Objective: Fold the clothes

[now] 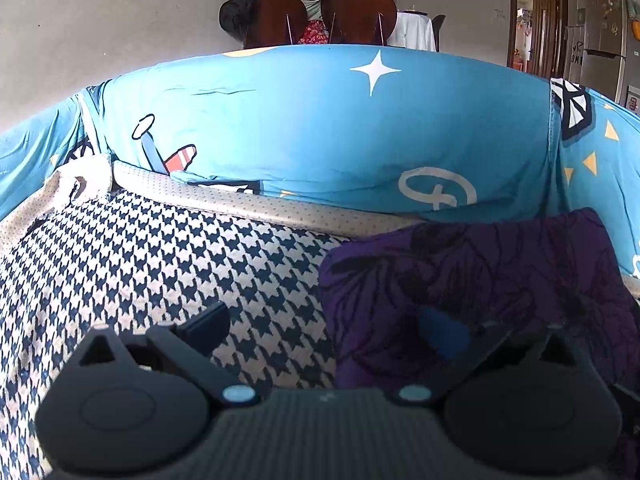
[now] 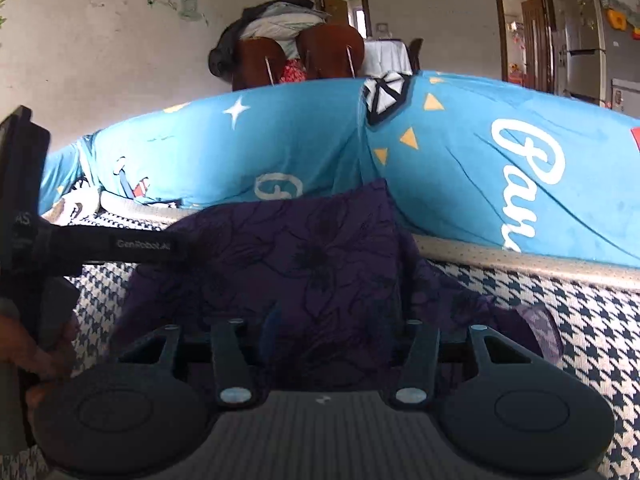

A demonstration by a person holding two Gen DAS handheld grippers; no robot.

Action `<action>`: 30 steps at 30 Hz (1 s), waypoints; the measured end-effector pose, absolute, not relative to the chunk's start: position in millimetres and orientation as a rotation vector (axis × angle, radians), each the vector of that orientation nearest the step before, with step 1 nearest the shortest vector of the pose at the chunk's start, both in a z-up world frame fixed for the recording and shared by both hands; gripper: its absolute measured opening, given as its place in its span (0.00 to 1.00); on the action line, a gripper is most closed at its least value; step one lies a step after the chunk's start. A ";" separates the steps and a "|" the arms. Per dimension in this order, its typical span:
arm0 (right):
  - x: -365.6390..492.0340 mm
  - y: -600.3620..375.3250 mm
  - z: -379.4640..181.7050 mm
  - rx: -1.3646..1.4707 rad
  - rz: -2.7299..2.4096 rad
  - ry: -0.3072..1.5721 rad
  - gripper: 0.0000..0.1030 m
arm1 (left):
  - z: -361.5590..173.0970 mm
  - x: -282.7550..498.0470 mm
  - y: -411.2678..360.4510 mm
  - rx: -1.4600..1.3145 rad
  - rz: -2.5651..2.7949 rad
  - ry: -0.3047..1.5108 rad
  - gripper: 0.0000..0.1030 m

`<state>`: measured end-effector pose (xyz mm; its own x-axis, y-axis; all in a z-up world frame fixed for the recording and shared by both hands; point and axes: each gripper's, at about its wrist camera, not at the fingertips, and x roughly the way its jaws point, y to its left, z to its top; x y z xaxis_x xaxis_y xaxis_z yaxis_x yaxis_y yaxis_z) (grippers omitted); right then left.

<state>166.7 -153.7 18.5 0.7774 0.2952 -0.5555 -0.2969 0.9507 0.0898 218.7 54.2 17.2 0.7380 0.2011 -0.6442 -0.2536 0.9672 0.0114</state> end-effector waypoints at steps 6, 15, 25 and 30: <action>182.0 -172.4 -1.4 0.128 0.288 0.677 0.50 | 7.5 229.1 55.5 -0.096 0.262 0.726 1.00; 181.9 -168.1 -1.1 0.110 0.267 0.680 0.57 | 4.6 230.3 50.8 -0.054 0.278 0.736 1.00; 171.2 -162.5 19.4 0.080 0.267 0.658 0.63 | 16.7 219.3 50.4 -0.052 0.271 0.762 1.00; 159.3 -152.6 40.2 0.037 0.285 0.615 0.72 | 19.9 211.8 49.8 -0.047 0.265 0.771 1.00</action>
<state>159.3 -152.6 40.2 0.7789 0.2750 -0.5636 -0.2529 0.9602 0.1189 211.8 49.8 19.9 0.6855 0.2194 -0.6942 -0.2540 0.9657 0.0544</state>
